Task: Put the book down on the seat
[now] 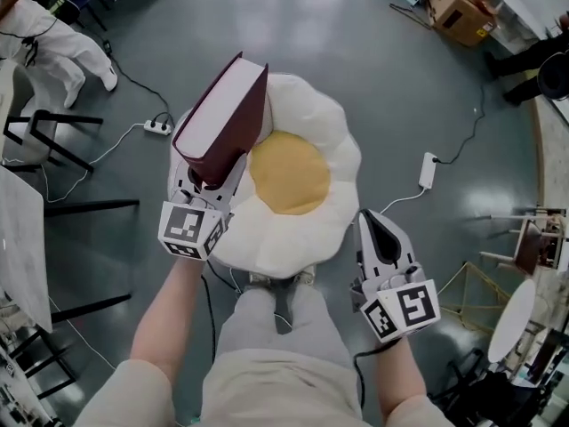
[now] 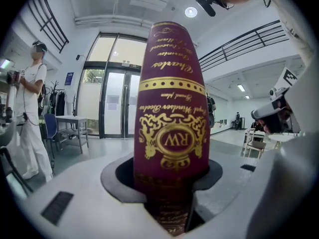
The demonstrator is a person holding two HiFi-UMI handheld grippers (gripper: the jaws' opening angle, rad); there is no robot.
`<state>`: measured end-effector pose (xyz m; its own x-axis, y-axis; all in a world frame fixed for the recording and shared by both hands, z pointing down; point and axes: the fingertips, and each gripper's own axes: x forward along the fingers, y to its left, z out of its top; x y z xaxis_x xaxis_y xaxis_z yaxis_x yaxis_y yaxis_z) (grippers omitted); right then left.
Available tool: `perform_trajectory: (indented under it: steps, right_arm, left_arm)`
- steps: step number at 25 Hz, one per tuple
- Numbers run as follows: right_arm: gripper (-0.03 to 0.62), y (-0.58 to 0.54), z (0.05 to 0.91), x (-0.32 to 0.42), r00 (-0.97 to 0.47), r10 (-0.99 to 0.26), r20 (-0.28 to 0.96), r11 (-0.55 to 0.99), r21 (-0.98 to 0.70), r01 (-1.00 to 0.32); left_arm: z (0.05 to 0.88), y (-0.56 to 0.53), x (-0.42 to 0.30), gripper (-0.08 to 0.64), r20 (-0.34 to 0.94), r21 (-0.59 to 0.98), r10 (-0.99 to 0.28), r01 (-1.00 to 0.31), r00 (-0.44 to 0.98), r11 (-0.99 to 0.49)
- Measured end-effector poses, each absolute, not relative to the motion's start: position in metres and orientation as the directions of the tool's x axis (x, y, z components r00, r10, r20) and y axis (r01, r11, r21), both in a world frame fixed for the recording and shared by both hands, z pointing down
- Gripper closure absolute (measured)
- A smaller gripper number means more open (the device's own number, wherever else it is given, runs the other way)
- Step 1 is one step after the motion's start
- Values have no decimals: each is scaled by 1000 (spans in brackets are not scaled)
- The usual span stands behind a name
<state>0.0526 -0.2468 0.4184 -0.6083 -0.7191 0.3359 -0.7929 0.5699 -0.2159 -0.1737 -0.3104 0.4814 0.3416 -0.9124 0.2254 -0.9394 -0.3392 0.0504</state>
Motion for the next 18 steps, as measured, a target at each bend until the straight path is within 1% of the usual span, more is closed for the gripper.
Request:
perform_trajectory:
  steps: [5, 12, 18]
  right_arm:
    - [594, -255, 506, 46, -619, -679, 395, 575, -240, -782]
    - [594, -282, 610, 52, -594, -676, 437, 557, -225, -800]
    - [594, -299, 693, 66, -567, -686, 455, 526, -228, -819]
  left_arm:
    - [573, -343, -186, 341, 265, 84, -912, -949, 314, -303]
    - [696, -370, -165, 341, 341, 60, -873, -934, 350, -351]
    - [805, -385, -150, 341, 411, 40, -845, -933, 342, -358]
